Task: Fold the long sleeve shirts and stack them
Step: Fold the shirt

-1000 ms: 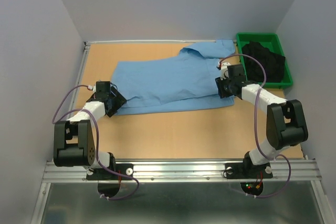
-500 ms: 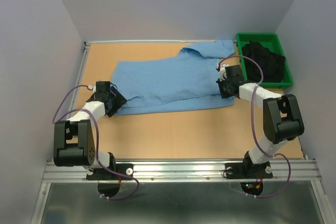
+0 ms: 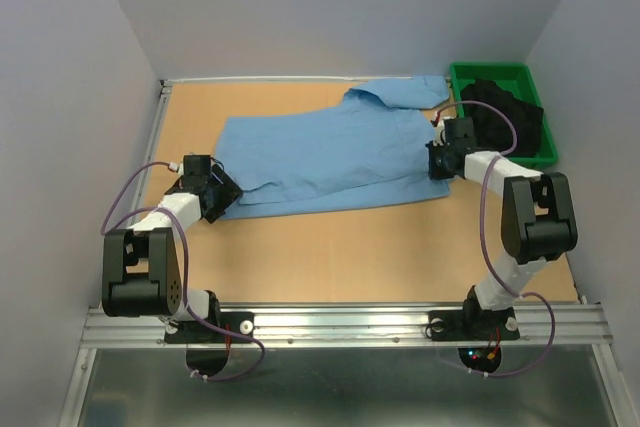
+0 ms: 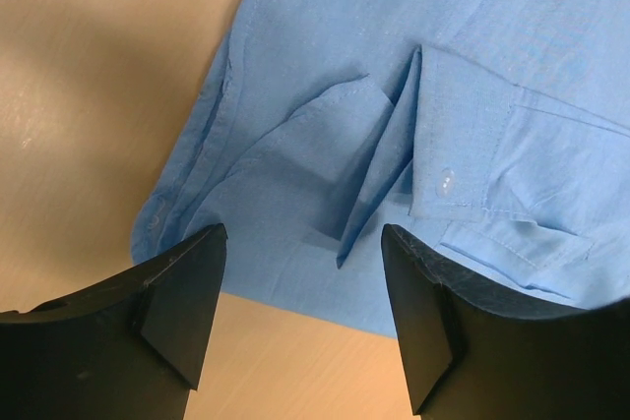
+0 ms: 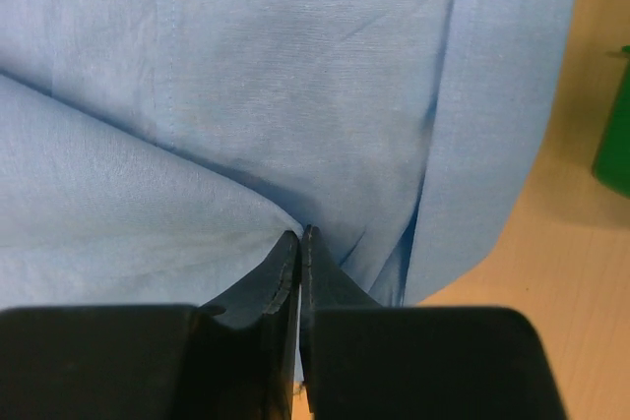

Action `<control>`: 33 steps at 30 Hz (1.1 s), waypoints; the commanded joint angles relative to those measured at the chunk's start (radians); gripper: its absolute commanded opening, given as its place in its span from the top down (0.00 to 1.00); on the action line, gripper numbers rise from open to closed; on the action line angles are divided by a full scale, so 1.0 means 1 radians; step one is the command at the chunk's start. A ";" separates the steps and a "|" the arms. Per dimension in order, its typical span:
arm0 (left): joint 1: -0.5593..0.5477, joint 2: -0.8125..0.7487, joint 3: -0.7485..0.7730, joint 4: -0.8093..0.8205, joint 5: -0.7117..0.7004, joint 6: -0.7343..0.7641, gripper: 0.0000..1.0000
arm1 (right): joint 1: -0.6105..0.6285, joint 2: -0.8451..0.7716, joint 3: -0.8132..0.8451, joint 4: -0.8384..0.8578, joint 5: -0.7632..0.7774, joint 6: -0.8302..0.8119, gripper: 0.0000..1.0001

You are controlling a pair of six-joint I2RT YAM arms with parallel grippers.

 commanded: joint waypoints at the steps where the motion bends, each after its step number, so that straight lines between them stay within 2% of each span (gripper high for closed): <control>1: 0.006 0.012 -0.024 -0.016 -0.019 0.008 0.24 | -0.046 0.013 0.070 0.041 -0.024 0.075 0.93; 5: 0.006 0.019 -0.019 -0.025 -0.023 0.010 0.24 | -0.065 0.032 0.072 0.038 0.000 0.110 0.83; 10: 0.006 0.010 -0.016 -0.027 -0.025 0.014 0.24 | -0.066 0.015 0.069 0.032 0.031 0.173 0.64; 11: 0.006 0.003 -0.012 -0.025 -0.028 0.017 0.24 | -0.066 -0.008 0.069 0.030 0.035 0.185 0.59; 13: 0.006 -0.020 0.007 -0.031 -0.023 0.028 0.20 | -0.068 -0.051 0.069 0.019 0.045 0.242 0.41; 16: 0.006 -0.051 0.025 -0.044 -0.007 0.025 0.19 | -0.066 -0.097 0.072 0.010 0.014 0.270 0.36; 19: 0.006 -0.120 0.045 -0.059 0.009 0.014 0.17 | -0.068 -0.155 0.075 0.010 -0.087 0.325 0.31; 21: 0.005 -0.148 0.062 -0.062 0.015 0.013 0.16 | -0.066 -0.174 0.081 0.010 -0.203 0.359 0.27; 24: 0.000 -0.186 0.109 -0.059 0.038 0.014 0.16 | -0.042 -0.174 0.087 0.051 -0.345 0.472 0.27; 26: -0.012 -0.195 0.132 -0.048 0.047 0.013 0.16 | 0.002 -0.169 0.066 0.148 -0.409 0.526 0.26; 30: -0.098 -0.169 0.177 0.021 0.064 -0.004 0.17 | 0.114 -0.128 0.053 0.350 -0.423 0.661 0.20; 33: -0.174 -0.102 0.215 0.084 0.070 -0.019 0.21 | 0.211 -0.056 0.055 0.592 -0.451 0.811 0.15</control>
